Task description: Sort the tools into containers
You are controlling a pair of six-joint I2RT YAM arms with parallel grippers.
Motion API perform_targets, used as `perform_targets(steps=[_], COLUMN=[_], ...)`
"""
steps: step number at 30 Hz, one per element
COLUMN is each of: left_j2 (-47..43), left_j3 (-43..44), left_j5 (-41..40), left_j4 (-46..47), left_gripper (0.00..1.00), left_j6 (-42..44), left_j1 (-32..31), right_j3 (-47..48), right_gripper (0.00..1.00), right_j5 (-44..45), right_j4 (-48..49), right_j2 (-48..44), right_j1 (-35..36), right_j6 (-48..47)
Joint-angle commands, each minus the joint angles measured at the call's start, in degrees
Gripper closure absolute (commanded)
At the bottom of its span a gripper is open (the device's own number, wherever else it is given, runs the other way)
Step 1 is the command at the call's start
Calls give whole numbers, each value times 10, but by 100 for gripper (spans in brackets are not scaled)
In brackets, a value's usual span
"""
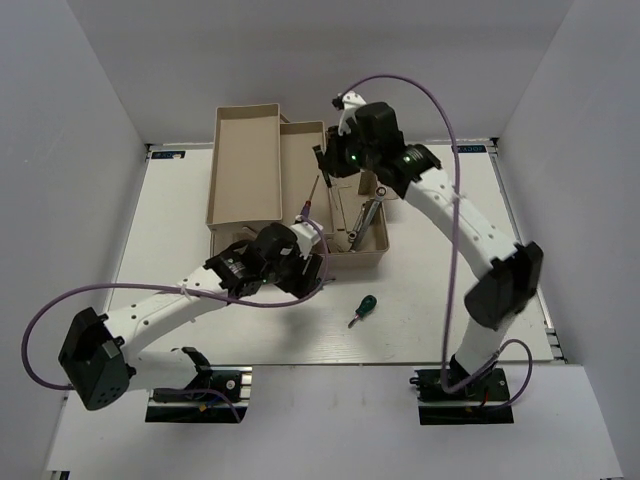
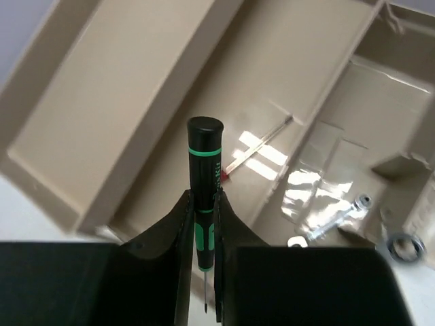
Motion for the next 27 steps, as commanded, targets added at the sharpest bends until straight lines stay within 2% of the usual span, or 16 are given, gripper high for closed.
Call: perform_targets(steps=[1, 2, 3, 4, 5, 6, 7, 11, 16, 23, 26, 27], left_j2=[7, 7, 21, 28, 35, 44, 62, 90, 144, 208, 233, 244], left_j3=[-12, -12, -18, -18, -18, -13, -13, -7, -2, 5, 17, 23], left_j5=[-18, -35, -36, -44, -51, -57, -62, -82, -101, -127, -133, -128], left_j4=[42, 47, 58, 58, 65, 65, 65, 81, 93, 119, 125, 131], left_gripper=[26, 25, 25, 25, 25, 25, 23, 23, 23, 25, 27, 34], left_j6=[34, 44, 50, 57, 71, 77, 82, 100, 120, 150, 155, 155], left_j1=[-19, -20, -28, -35, -41, -41, -48, -53, -58, -58, -58, -58], right_j3=[96, 148, 165, 195, 206, 205, 198, 146, 72, -46, -83, -97], right_gripper=[92, 79, 47, 33, 26, 13, 10, 10, 17, 18, 18, 18], right_j5=[-108, -133, -191, -213, -234, -278, -292, -352, -364, -379, -394, -397], right_j4=[-56, -61, -69, -72, -66, -62, -51, 18, 28, 51, 51, 49], right_j2=[109, 125, 140, 168, 185, 187, 185, 142, 111, 38, 10, -5], right_j1=[-27, -41, -44, -53, -60, -67, -75, -101, -145, -191, -203, -207], right_j6=[56, 66, 70, 74, 89, 92, 96, 108, 140, 150, 137, 130])
